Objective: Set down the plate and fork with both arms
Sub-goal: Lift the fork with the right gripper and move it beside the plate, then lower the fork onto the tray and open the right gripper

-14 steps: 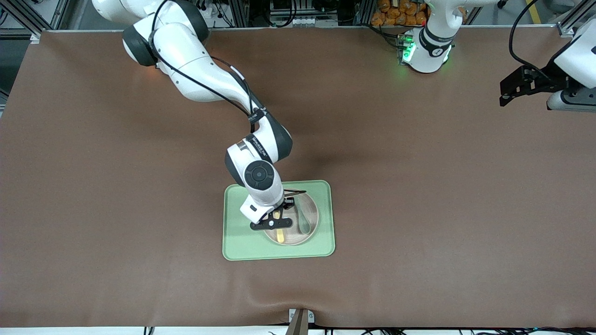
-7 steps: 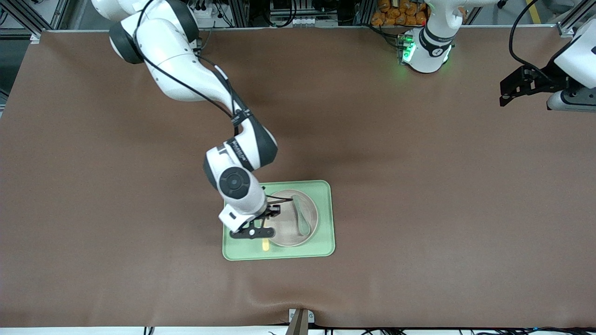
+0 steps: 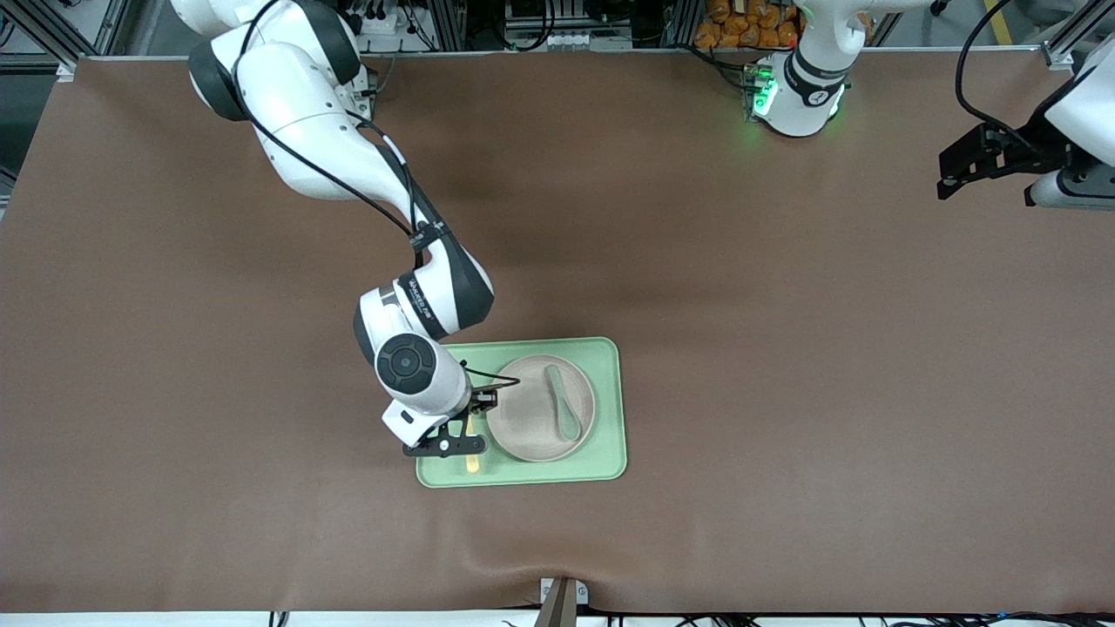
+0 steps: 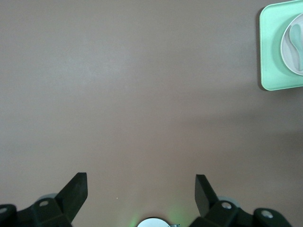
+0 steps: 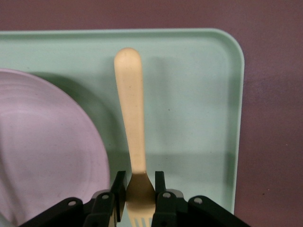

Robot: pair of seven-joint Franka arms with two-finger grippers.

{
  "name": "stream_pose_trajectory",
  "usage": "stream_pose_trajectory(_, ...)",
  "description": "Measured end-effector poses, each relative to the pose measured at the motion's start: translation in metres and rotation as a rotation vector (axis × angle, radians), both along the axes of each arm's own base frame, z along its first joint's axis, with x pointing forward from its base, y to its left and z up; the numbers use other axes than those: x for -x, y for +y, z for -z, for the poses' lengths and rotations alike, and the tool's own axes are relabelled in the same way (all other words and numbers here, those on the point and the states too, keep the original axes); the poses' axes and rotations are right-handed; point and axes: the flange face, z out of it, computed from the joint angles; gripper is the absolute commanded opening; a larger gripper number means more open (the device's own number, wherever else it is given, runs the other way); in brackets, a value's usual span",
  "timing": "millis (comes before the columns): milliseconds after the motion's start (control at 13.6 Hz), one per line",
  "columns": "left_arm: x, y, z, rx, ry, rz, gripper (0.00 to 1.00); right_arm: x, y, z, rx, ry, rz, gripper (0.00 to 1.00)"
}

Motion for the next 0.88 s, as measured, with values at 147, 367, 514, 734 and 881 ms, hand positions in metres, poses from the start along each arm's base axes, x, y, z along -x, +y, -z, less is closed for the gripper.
stream_pose_trajectory(147,0.000,0.000,0.000,0.000,0.000,0.000,1.00,0.003,-0.003,0.017,0.001,-0.001,0.003,0.03)
stream_pose_trajectory(367,0.000,0.000,0.000,0.000,0.000,0.000,1.00,0.005,-0.011,0.032,0.004,-0.004,0.012,0.19)
stream_pose_trajectory(514,0.000,0.000,0.000,0.000,0.000,0.000,1.00,0.002,-0.020,0.032,0.005,-0.004,0.025,0.78)
stream_pose_trajectory(734,0.000,0.000,0.000,0.000,0.000,0.001,1.00,0.000,-0.025,0.030,0.003,-0.005,0.036,1.00)
stream_pose_trajectory(881,0.000,0.000,0.000,0.000,0.000,0.001,1.00,-0.004,-0.027,0.016,-0.007,-0.022,0.043,1.00)
